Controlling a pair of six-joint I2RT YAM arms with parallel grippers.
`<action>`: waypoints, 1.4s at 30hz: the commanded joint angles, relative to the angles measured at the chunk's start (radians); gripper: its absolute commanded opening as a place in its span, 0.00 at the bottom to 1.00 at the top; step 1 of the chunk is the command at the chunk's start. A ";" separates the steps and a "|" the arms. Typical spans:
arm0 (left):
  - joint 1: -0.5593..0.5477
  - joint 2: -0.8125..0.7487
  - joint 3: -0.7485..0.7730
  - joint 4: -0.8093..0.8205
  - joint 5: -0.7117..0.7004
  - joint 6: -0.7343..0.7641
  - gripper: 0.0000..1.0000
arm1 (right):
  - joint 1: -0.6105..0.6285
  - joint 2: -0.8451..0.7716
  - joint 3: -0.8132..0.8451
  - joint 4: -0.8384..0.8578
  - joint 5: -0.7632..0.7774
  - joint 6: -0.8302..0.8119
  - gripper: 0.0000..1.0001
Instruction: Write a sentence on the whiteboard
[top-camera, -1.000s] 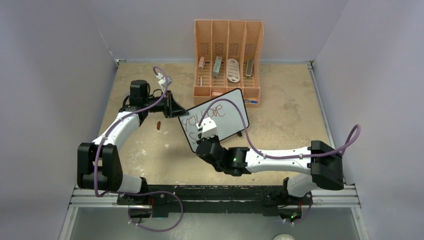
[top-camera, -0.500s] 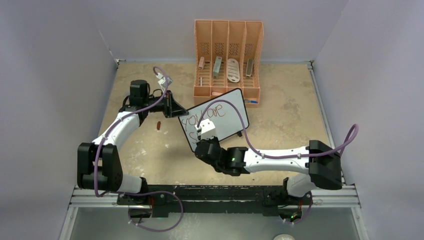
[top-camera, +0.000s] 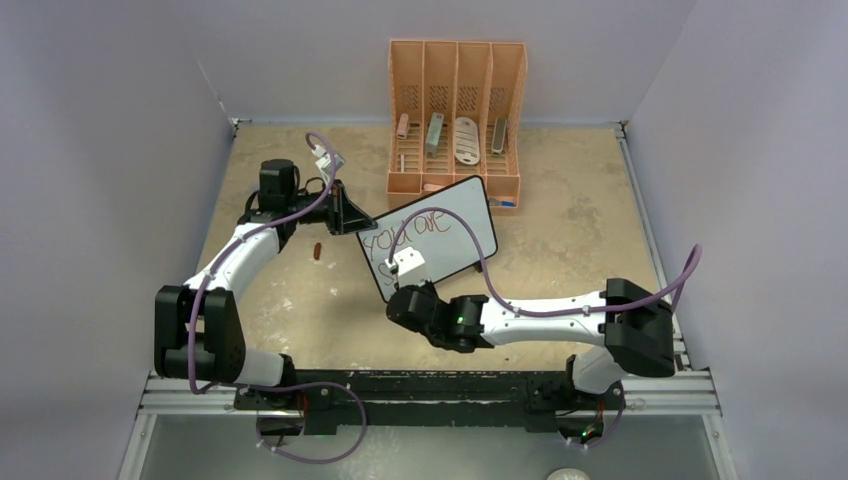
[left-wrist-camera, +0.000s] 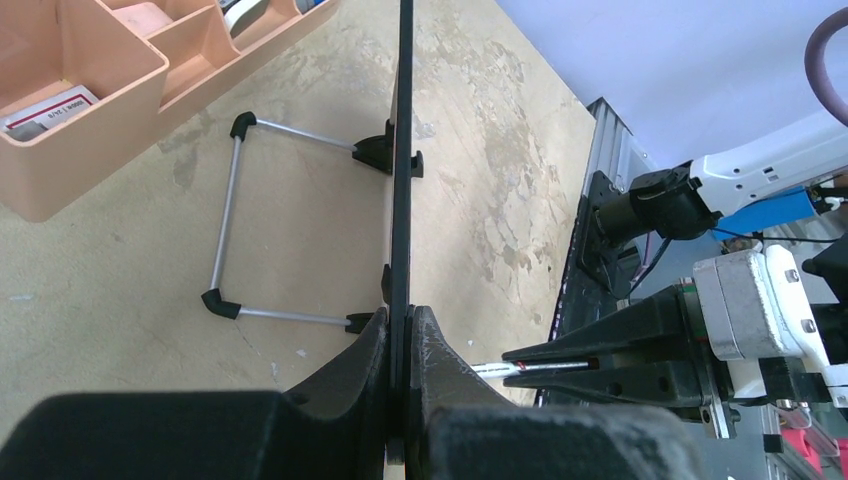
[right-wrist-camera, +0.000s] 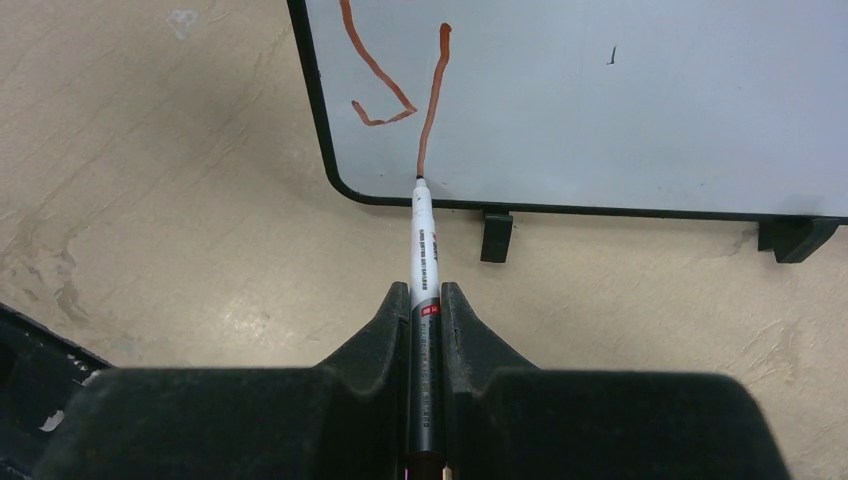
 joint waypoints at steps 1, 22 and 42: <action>-0.008 -0.021 0.031 -0.002 0.012 0.014 0.00 | -0.015 -0.053 0.021 0.027 0.029 0.015 0.00; -0.008 -0.020 0.030 -0.004 0.012 0.014 0.00 | -0.015 -0.129 -0.009 0.164 0.128 0.020 0.00; -0.008 -0.022 0.029 -0.006 0.012 0.015 0.00 | -0.024 -0.080 0.004 0.174 0.149 0.009 0.00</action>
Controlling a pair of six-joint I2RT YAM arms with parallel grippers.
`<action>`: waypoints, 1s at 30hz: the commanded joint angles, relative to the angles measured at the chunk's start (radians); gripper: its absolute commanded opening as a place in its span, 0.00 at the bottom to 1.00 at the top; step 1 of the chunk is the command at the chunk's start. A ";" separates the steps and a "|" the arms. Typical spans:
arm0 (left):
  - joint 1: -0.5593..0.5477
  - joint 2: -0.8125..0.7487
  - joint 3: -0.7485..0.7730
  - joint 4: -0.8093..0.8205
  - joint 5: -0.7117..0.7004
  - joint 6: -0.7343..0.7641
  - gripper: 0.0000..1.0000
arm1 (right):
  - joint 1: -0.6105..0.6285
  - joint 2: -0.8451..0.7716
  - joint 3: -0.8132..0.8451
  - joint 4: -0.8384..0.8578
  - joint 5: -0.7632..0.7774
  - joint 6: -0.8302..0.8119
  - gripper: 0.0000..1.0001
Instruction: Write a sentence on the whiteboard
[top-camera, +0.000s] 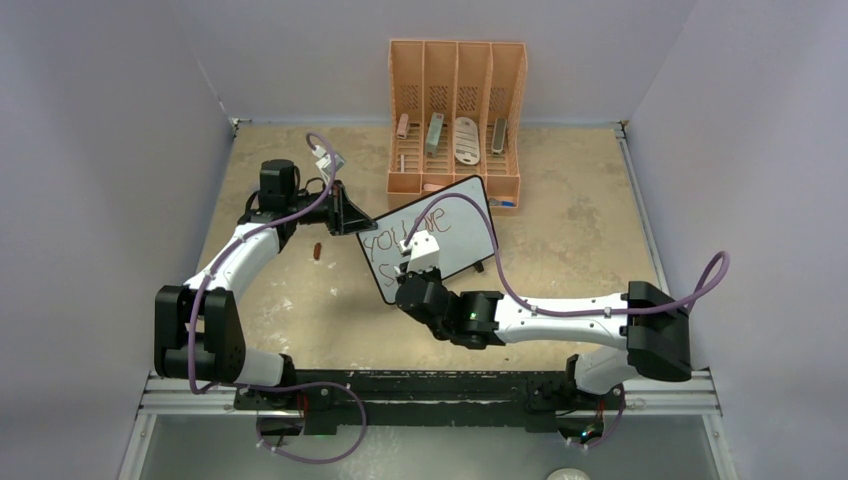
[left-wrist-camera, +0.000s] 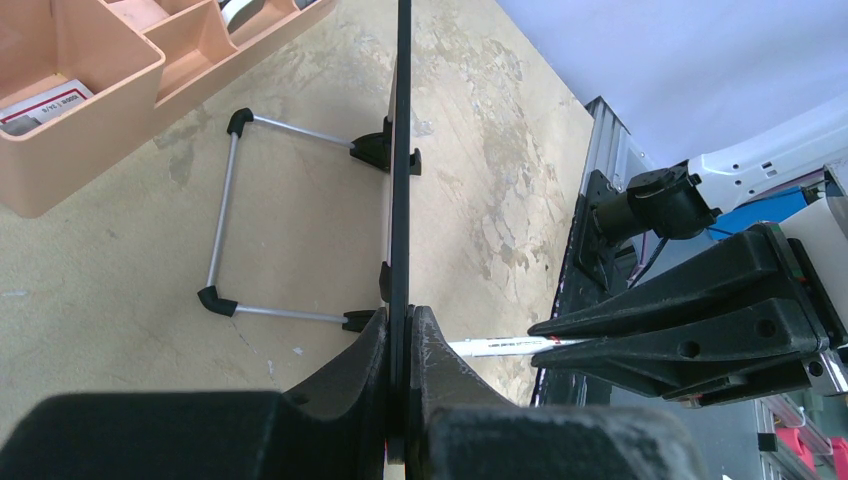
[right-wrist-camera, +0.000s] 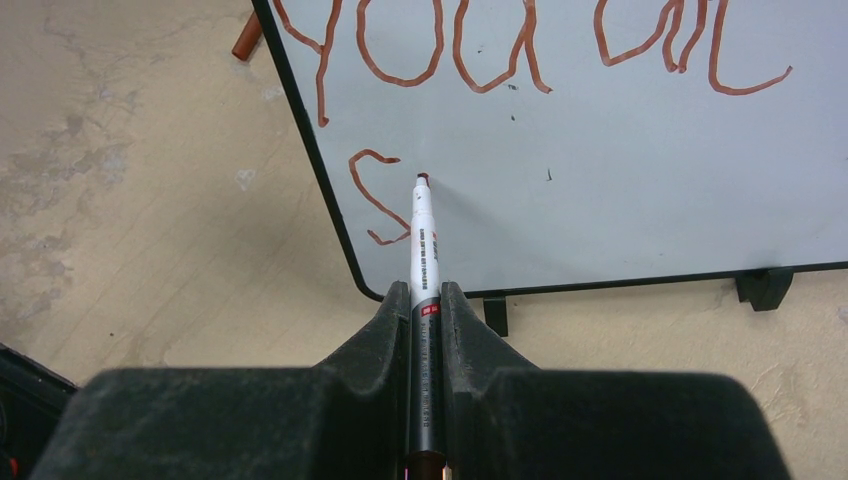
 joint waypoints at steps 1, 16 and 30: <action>-0.008 -0.022 0.029 0.002 0.012 0.016 0.00 | -0.010 0.007 0.017 0.034 0.049 0.000 0.00; -0.008 -0.022 0.030 -0.001 0.013 0.017 0.00 | -0.027 0.016 0.027 0.053 0.051 -0.018 0.00; -0.008 -0.024 0.030 -0.003 0.010 0.017 0.00 | -0.045 -0.012 0.020 0.035 0.073 -0.008 0.00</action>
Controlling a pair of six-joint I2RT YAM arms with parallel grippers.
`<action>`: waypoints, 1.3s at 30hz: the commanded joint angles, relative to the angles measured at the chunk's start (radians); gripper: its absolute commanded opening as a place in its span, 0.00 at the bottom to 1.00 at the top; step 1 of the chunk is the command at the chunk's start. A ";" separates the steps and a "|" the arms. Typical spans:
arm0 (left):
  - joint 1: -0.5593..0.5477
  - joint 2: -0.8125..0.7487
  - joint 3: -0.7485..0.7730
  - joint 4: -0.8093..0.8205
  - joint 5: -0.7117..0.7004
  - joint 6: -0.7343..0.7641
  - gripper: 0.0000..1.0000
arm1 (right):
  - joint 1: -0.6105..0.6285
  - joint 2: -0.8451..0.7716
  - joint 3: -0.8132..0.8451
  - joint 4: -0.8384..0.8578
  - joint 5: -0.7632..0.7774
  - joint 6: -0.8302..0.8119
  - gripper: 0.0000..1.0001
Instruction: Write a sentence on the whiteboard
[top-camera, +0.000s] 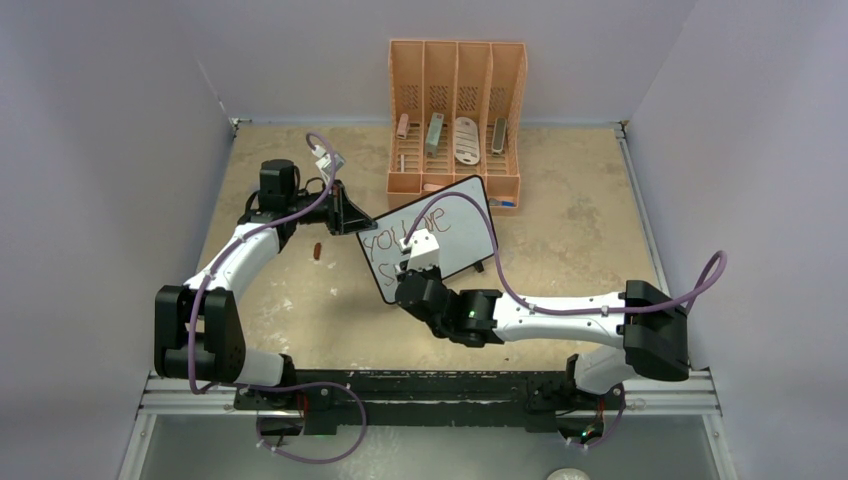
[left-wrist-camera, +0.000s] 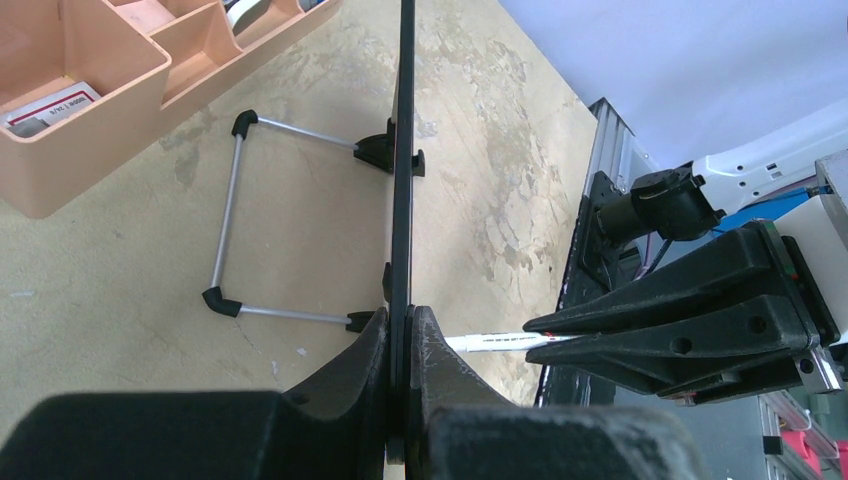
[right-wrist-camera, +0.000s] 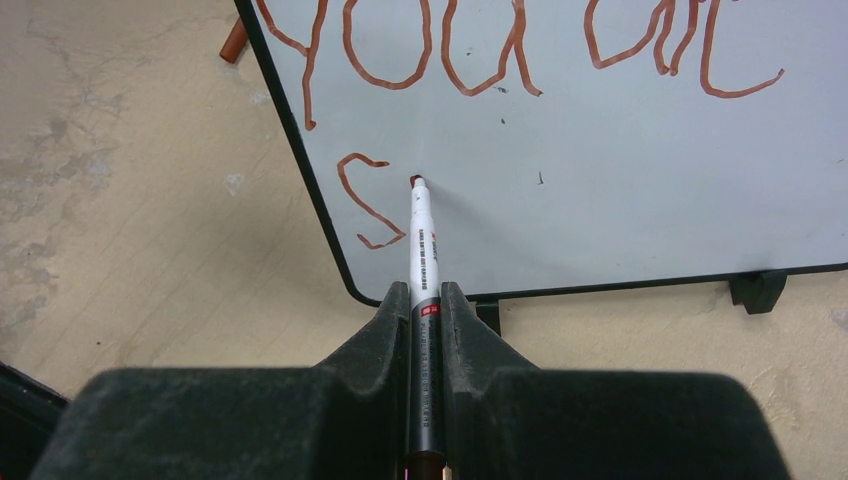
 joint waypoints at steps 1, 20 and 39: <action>-0.008 -0.024 0.029 -0.004 0.013 0.015 0.00 | -0.028 -0.024 0.018 0.026 0.072 0.004 0.00; -0.008 -0.022 0.029 -0.002 0.011 0.015 0.00 | -0.035 -0.047 -0.012 -0.030 0.051 0.059 0.00; -0.008 -0.021 0.030 -0.002 0.013 0.013 0.00 | -0.035 -0.036 -0.025 -0.059 0.005 0.061 0.00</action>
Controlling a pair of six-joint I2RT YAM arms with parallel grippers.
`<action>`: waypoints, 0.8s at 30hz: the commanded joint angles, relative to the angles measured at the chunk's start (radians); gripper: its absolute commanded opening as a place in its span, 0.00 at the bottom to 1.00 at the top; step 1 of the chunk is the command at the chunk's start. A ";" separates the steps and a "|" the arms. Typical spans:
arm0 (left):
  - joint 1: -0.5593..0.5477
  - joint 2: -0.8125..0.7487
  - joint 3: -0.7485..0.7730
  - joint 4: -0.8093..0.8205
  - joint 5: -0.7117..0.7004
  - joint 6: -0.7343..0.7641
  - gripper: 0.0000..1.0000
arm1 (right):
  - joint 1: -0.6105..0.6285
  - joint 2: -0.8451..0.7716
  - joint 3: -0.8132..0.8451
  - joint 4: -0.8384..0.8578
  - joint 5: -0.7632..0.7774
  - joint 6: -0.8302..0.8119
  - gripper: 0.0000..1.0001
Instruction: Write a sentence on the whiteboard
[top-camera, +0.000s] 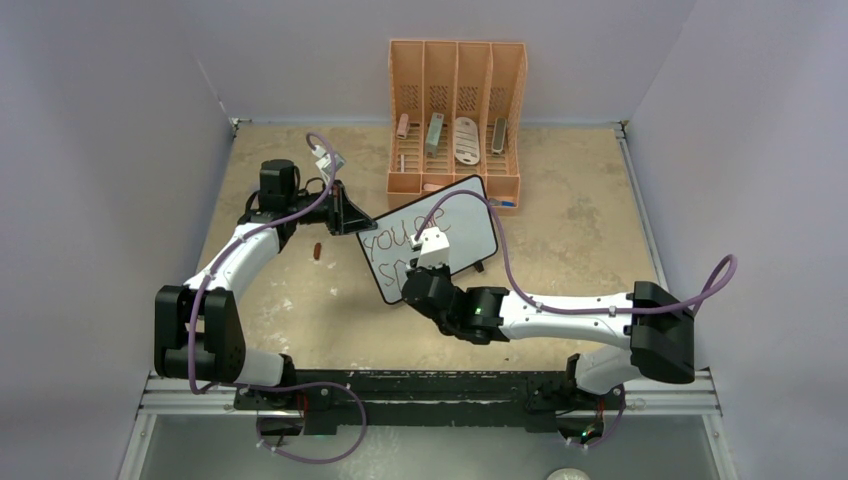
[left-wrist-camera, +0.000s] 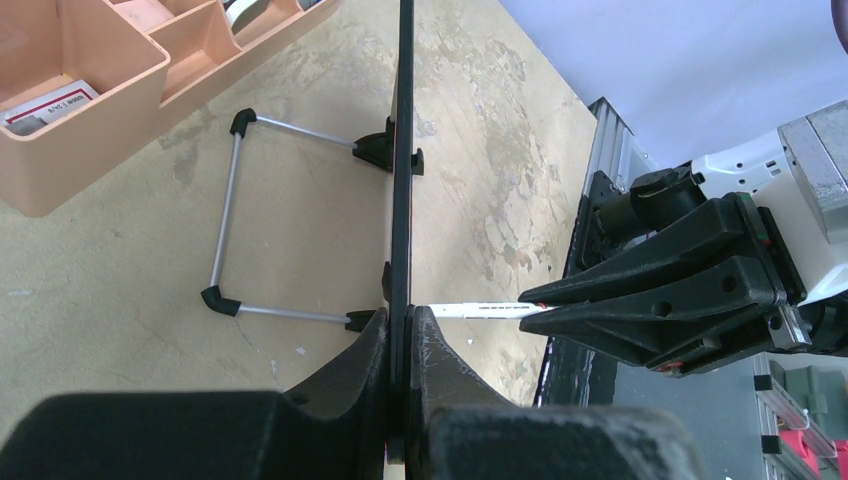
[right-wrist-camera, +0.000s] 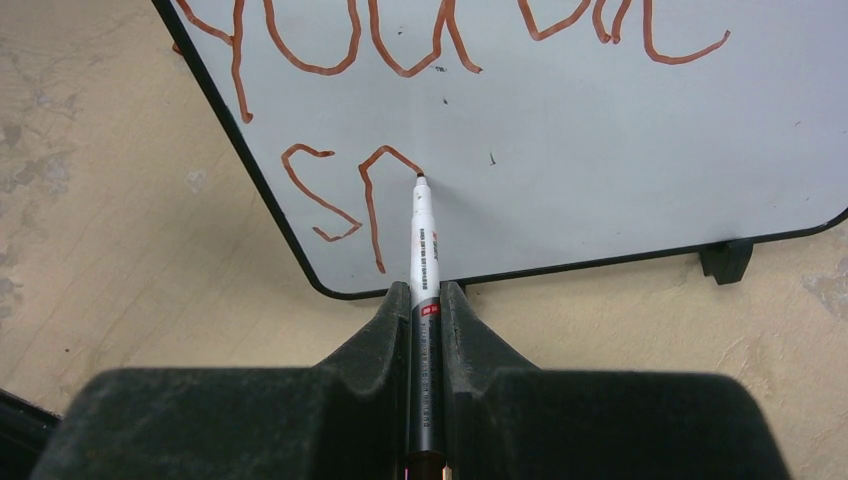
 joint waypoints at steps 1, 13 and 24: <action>-0.008 -0.021 0.031 -0.002 0.014 0.013 0.00 | -0.008 0.001 0.001 0.006 0.000 0.002 0.00; -0.008 -0.019 0.032 -0.001 0.015 0.013 0.00 | -0.003 0.034 0.022 0.029 -0.043 -0.026 0.00; -0.008 -0.019 0.031 -0.001 0.015 0.013 0.00 | 0.001 0.050 0.041 0.057 -0.058 -0.050 0.00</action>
